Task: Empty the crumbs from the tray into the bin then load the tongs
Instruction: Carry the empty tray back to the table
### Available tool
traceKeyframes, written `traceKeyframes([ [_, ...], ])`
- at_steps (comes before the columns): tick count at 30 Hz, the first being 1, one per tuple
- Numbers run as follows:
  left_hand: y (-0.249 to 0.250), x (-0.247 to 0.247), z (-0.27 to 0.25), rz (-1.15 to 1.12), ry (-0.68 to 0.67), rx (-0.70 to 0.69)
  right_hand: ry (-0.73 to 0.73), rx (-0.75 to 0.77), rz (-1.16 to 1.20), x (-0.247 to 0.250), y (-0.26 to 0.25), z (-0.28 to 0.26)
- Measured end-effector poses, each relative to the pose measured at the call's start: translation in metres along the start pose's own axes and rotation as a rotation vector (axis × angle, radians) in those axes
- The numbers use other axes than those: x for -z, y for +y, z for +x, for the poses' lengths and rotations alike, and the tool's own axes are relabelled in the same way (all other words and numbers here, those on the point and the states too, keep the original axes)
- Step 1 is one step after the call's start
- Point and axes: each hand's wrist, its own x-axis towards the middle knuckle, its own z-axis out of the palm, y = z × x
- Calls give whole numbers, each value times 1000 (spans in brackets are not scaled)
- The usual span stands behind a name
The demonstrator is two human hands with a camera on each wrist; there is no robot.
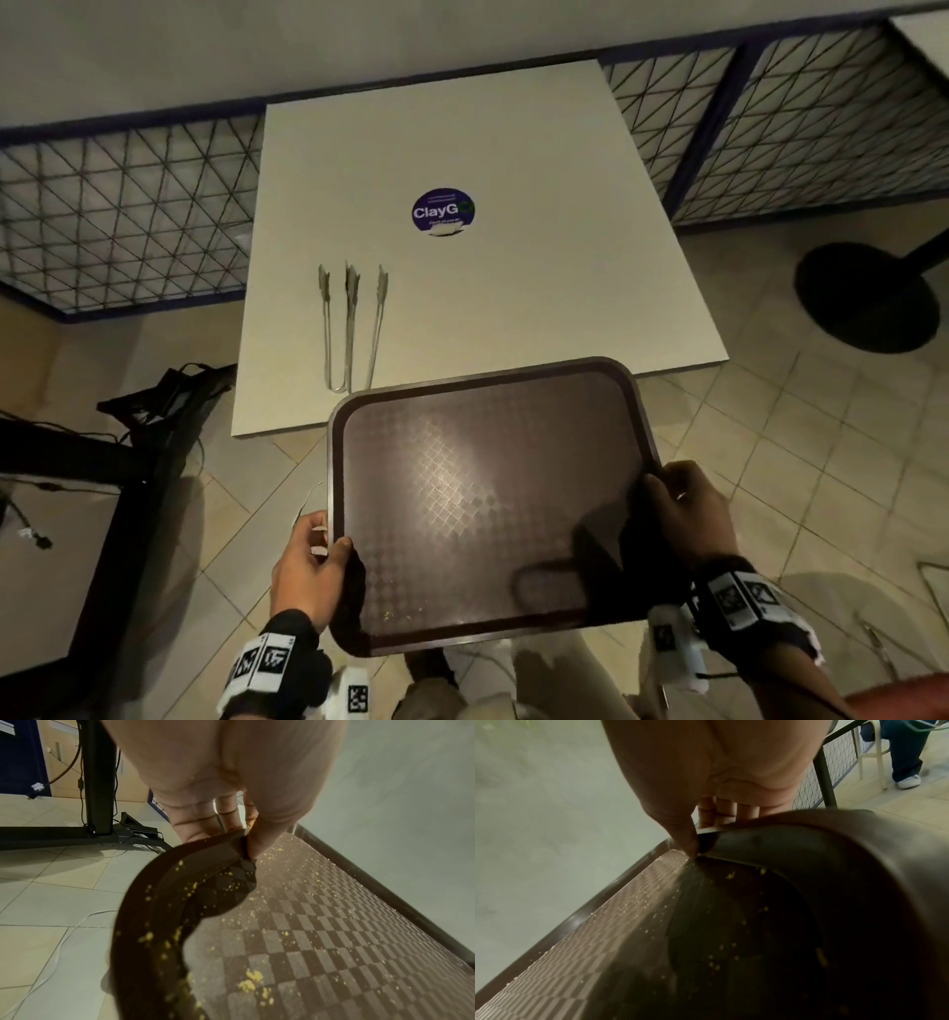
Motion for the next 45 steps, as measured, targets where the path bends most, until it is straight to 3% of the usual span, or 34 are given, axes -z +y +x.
traceKeyframes([
  [11, 112, -71, 51, 65, 23, 16, -5, -11, -97, 46, -20, 132],
  [24, 204, -111, 146, 128, -8, 5, 15, -140, -252, 43, -62, 253],
  [32, 238, -123, 176, 222, -31, -13, 11, -196, -331, 44, -82, 291],
  [45, 263, -168, 167, 239, -17, 63, -57, -223, -412, 69, -74, 337],
])
